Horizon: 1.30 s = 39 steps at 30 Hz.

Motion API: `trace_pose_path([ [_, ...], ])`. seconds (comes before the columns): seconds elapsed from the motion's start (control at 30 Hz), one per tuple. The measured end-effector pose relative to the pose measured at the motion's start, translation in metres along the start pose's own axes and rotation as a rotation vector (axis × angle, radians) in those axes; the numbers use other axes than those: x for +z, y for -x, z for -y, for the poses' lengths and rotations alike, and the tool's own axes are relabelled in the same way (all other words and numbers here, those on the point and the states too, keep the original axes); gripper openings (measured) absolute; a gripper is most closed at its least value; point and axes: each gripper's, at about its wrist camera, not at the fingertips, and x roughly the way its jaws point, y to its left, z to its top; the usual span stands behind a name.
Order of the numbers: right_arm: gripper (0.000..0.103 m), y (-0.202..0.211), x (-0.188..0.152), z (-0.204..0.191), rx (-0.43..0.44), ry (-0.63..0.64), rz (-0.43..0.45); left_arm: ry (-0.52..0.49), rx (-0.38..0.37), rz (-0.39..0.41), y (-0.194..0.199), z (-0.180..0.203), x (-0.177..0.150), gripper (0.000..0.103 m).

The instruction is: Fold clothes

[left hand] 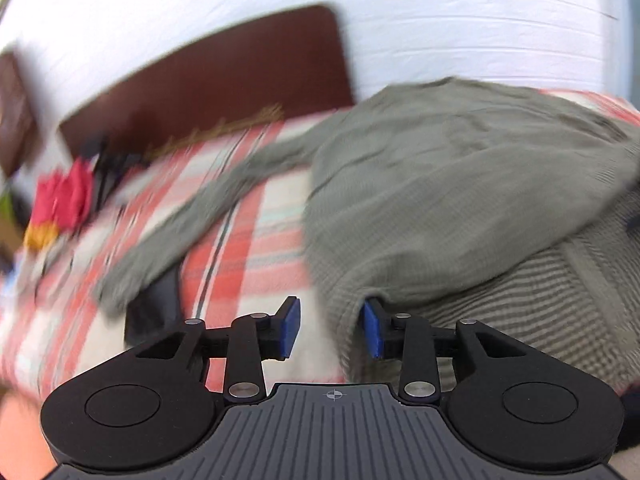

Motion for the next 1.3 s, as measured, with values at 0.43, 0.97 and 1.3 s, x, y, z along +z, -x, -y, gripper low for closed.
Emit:
trace_pose_path([
  [0.43,0.059,-0.007,-0.014,-0.041,-0.408,0.687,0.052,-0.449,-0.081,0.084,-0.007,0.065,0.013,0.061],
  [0.97,0.001,0.007,0.054,-0.045,-0.267,0.614,0.178,-0.533,-0.252,0.162,-0.028,0.091,0.035,0.067],
  [1.3,0.004,-0.014,0.107,-0.001,-0.190,0.322,0.240,-0.348,-0.322,0.053,-0.080,0.069,0.065,0.014],
])
